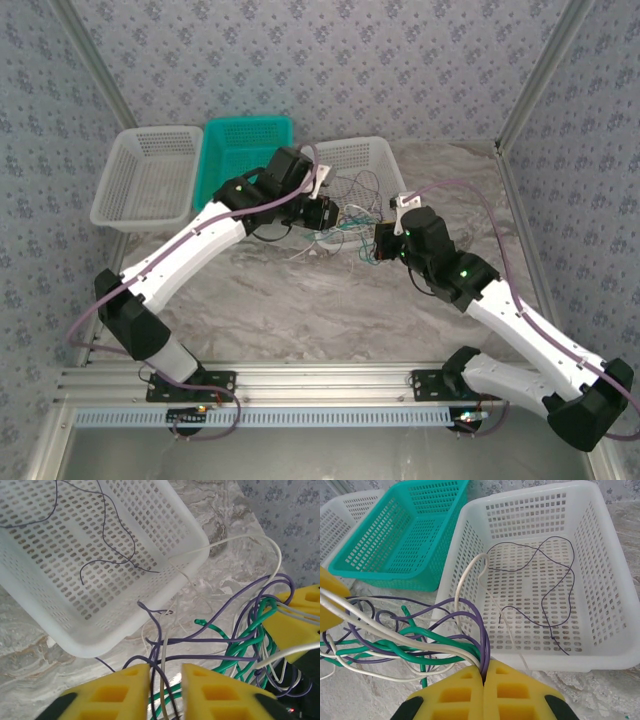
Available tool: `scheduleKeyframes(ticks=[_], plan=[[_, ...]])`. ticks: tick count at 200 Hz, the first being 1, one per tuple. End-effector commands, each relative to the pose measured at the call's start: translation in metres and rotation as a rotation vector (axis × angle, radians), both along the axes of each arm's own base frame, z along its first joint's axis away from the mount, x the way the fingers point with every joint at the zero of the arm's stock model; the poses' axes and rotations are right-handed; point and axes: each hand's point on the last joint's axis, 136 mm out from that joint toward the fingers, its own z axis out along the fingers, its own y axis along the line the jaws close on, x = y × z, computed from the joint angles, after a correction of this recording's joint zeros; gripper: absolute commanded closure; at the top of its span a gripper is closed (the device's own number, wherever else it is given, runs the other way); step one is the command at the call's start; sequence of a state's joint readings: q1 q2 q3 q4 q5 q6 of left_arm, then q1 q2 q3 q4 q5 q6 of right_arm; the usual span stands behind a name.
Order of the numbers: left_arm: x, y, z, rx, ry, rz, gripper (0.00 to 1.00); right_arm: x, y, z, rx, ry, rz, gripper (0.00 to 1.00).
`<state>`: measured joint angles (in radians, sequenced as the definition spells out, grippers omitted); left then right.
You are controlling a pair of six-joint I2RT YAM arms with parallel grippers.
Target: Untangle the cables
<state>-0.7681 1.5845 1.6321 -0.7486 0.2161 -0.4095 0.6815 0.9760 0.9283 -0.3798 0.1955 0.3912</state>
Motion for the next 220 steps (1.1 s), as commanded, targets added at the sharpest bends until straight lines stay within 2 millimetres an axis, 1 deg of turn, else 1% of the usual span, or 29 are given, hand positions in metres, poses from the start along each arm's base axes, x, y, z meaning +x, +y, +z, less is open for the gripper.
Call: scheduleKeyframes(ticks=[1,32,41,59,68,88,100,113,116,120,126,130,137,145,157,188,206,220], plan=[[-0.002,0.004,0.011,0.009,-0.022,0.001,0.83,0.001,-0.004,0.007,-0.006,-0.014,-0.025,1.0],[0.0,0.012,0.019,0.015,-0.068,0.029,0.84,0.005,-0.016,-0.008,-0.042,0.025,-0.092,1.0],[0.001,0.014,0.02,0.015,-0.077,0.03,0.81,0.005,-0.017,-0.012,-0.043,0.035,-0.095,1.0],[0.0,0.014,0.021,0.015,-0.081,0.027,0.82,0.005,-0.017,-0.017,-0.035,0.046,-0.096,1.0],[0.0,0.014,0.021,0.015,-0.082,0.027,0.85,0.005,-0.018,-0.02,-0.035,0.055,-0.099,1.0],[0.0,0.015,0.021,0.019,-0.089,0.024,1.0,0.003,-0.023,-0.03,-0.035,0.087,-0.124,1.0],[0.0,0.015,0.022,0.015,-0.093,0.021,1.0,0.002,-0.026,-0.035,-0.028,0.105,-0.135,1.0],[-0.003,0.01,0.023,-0.008,-0.089,-0.002,1.0,0.001,-0.025,-0.035,-0.013,0.106,-0.13,1.0],[-0.004,0.008,0.024,-0.018,-0.087,-0.011,0.97,0.001,-0.025,-0.035,-0.011,0.107,-0.128,1.0],[-0.005,0.005,0.025,-0.032,-0.083,-0.023,0.91,0.002,-0.024,-0.035,-0.007,0.105,-0.127,1.0],[-0.007,0.0,0.026,-0.056,-0.073,-0.046,0.78,0.002,-0.024,-0.035,-0.005,0.106,-0.124,1.0],[-0.009,-0.004,0.027,-0.076,-0.067,-0.063,0.72,0.002,-0.023,-0.034,-0.003,0.105,-0.124,1.0],[-0.013,-0.01,0.026,-0.098,-0.045,-0.088,0.66,0.003,-0.023,-0.033,0.001,0.103,-0.122,1.0],[-0.012,-0.017,0.029,-0.132,-0.045,-0.1,0.63,0.004,-0.022,-0.032,0.003,0.102,-0.118,1.0],[-0.011,-0.021,0.023,-0.131,-0.032,-0.1,0.62,0.005,-0.02,-0.029,0.008,0.098,-0.113,1.0],[-0.004,-0.023,-0.002,-0.078,0.001,-0.09,0.62,0.006,-0.019,-0.026,0.008,0.094,-0.106,1.0],[-0.001,-0.025,-0.011,-0.059,0.016,-0.089,0.68,0.006,-0.019,-0.026,0.005,0.093,-0.105,1.0],[0.0,-0.026,-0.015,-0.048,0.02,-0.088,0.7,0.006,-0.02,-0.026,0.004,0.094,-0.109,1.0]])
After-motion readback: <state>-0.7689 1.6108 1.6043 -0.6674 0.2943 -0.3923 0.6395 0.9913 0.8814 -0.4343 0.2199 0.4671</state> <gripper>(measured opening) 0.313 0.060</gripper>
